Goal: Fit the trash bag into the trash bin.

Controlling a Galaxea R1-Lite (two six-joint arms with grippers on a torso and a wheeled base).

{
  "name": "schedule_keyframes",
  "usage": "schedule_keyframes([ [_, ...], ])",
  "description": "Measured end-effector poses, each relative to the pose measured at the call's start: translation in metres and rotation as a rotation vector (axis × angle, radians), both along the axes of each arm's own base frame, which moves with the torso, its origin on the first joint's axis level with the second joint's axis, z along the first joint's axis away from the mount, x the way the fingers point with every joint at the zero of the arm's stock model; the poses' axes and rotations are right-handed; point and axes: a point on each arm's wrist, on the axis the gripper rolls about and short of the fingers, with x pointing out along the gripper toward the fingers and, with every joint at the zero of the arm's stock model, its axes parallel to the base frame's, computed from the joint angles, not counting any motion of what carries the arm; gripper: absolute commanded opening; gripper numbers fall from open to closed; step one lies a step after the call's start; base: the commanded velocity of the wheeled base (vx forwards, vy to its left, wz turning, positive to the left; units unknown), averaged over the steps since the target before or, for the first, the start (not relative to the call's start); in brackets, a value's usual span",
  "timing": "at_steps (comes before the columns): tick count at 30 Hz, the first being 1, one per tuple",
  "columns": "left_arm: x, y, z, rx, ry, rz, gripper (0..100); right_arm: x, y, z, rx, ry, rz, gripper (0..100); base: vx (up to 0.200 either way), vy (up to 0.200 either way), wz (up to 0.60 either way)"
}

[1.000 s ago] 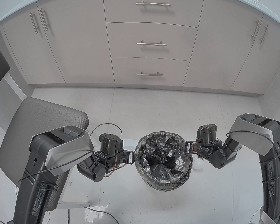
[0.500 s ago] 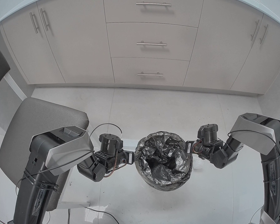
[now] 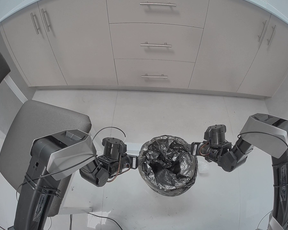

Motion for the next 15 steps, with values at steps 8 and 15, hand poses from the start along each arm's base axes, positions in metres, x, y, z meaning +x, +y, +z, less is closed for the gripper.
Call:
schedule_keyframes([
  [8,0.0000,0.0000,-0.0003,0.000,0.000,0.000,100,0.0039,-0.0030,0.0004,0.001,-0.005,-0.010,100,0.000,0.000,0.00],
  [15,0.0001,0.0002,-0.0009,0.000,-0.001,0.001,100,0.0075,-0.0051,-0.0041,-0.001,-0.003,-0.018,100,0.000,0.000,0.00],
])
